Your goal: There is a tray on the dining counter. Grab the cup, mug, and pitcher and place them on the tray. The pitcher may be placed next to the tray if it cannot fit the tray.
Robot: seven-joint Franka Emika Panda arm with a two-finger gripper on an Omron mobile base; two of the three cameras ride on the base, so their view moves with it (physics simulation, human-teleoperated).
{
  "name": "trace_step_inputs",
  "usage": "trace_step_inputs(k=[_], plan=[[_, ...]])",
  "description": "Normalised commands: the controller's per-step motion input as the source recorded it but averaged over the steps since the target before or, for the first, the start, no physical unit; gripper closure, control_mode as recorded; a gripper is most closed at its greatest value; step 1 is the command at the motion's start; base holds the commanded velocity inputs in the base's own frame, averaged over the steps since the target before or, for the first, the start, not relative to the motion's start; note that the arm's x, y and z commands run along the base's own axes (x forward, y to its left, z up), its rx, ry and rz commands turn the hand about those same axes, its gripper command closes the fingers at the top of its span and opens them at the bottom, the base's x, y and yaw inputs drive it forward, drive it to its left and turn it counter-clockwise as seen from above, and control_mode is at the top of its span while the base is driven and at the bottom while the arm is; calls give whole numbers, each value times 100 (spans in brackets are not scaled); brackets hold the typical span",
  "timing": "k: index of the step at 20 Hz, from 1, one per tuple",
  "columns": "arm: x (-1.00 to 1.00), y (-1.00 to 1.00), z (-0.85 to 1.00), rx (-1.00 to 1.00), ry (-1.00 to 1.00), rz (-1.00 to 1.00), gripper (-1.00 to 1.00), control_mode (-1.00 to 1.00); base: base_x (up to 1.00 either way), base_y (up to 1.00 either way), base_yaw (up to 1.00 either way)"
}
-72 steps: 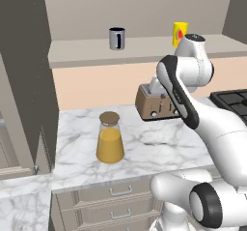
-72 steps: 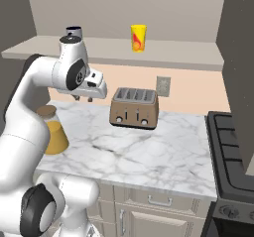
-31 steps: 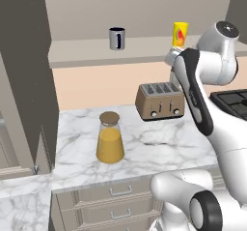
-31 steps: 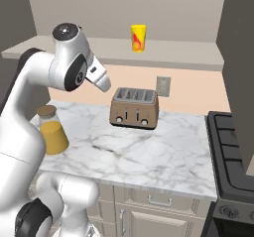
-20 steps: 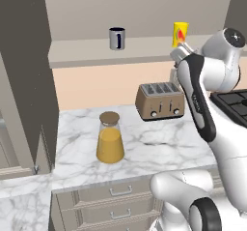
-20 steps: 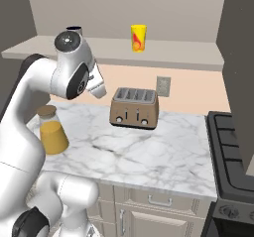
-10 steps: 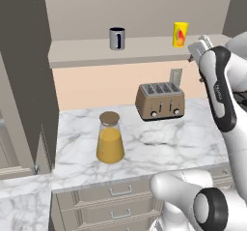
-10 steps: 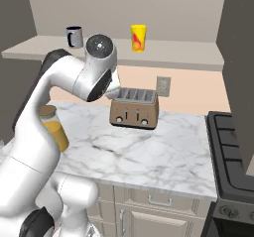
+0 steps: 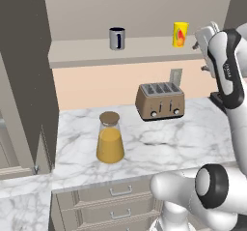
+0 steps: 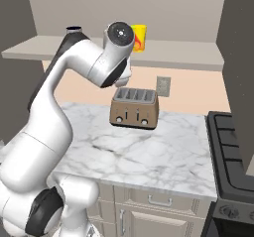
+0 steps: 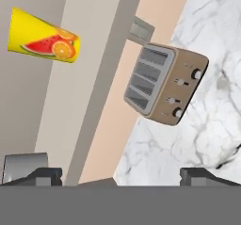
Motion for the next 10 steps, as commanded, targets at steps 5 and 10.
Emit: trace_step_inputs(k=[5,10], plan=[[30,0,26,6,0,0,-100,-100,0,0,0],[32,-4,15,10,-3,0,-100,-100,0,0,0]])
